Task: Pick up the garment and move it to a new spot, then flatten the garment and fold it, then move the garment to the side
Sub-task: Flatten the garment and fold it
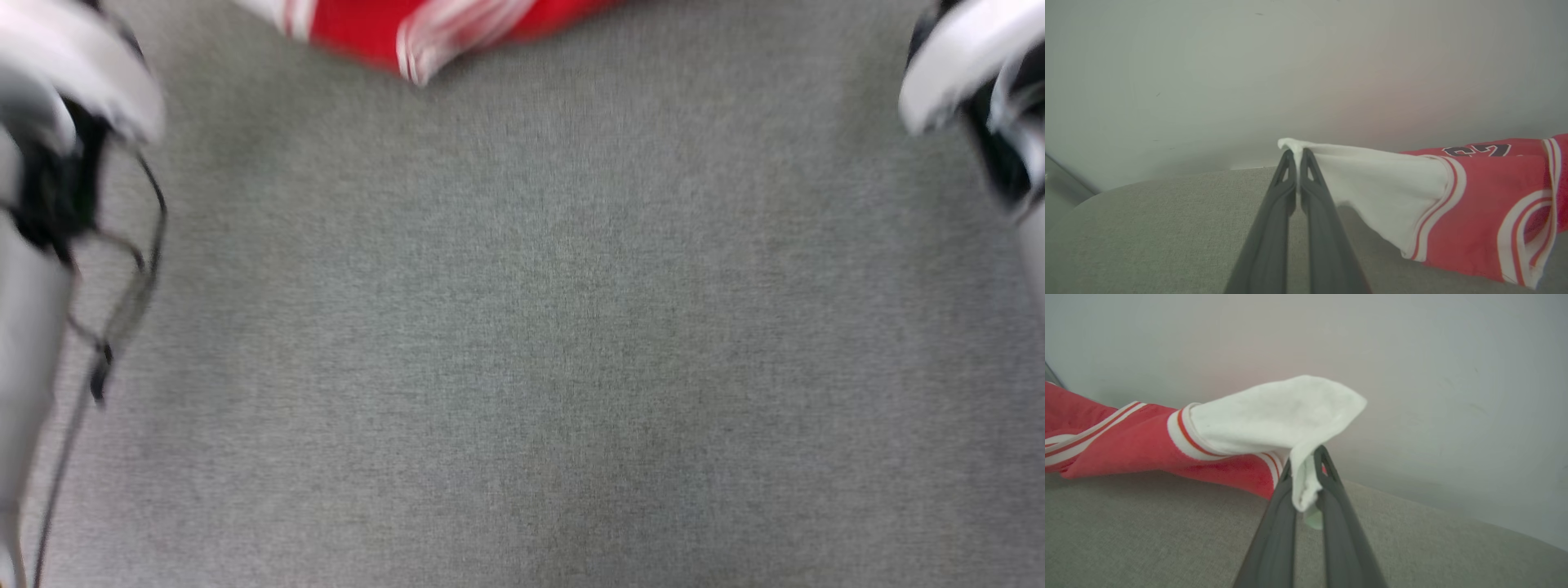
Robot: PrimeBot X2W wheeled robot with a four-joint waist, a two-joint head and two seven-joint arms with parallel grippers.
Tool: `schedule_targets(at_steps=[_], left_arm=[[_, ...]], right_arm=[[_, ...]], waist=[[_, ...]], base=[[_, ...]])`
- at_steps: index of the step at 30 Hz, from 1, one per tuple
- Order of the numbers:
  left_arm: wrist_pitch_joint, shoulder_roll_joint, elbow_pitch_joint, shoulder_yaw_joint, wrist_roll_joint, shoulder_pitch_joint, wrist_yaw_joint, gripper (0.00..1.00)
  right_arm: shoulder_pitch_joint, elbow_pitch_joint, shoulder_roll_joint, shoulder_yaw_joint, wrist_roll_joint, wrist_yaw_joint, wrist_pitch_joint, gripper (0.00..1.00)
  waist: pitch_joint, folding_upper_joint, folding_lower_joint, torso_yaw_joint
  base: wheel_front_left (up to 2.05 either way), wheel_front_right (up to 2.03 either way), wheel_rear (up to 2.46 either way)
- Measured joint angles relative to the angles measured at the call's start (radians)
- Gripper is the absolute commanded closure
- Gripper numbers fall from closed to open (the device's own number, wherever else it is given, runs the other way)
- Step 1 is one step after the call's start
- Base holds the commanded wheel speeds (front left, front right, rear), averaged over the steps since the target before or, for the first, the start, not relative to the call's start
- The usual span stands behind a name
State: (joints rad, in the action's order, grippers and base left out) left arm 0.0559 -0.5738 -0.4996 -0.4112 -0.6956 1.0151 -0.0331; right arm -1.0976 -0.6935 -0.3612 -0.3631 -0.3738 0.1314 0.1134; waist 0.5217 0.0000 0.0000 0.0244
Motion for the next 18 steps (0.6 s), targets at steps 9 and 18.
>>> schedule_targets(at_steps=[9, 18], left_arm=[[-0.009, -0.061, 0.075, -0.042, -0.021, -0.386, -0.052, 1.00], [-0.044, -0.134, 0.217, -0.058, -0.079, -0.712, -0.090, 1.00]], right_arm=[[0.328, 0.128, -0.155, -0.155, -0.161, 0.000, -0.065, 1.00], [0.569, 0.253, -0.262, -0.199, -0.276, 0.000, -0.116, 1.00]], waist=[[-0.176, 0.0001, -0.0002, 0.005], [-0.316, 0.0000, -0.0003, 0.004]], base=[[0.00, 0.00, 0.00], [0.00, 0.00, 0.00]])
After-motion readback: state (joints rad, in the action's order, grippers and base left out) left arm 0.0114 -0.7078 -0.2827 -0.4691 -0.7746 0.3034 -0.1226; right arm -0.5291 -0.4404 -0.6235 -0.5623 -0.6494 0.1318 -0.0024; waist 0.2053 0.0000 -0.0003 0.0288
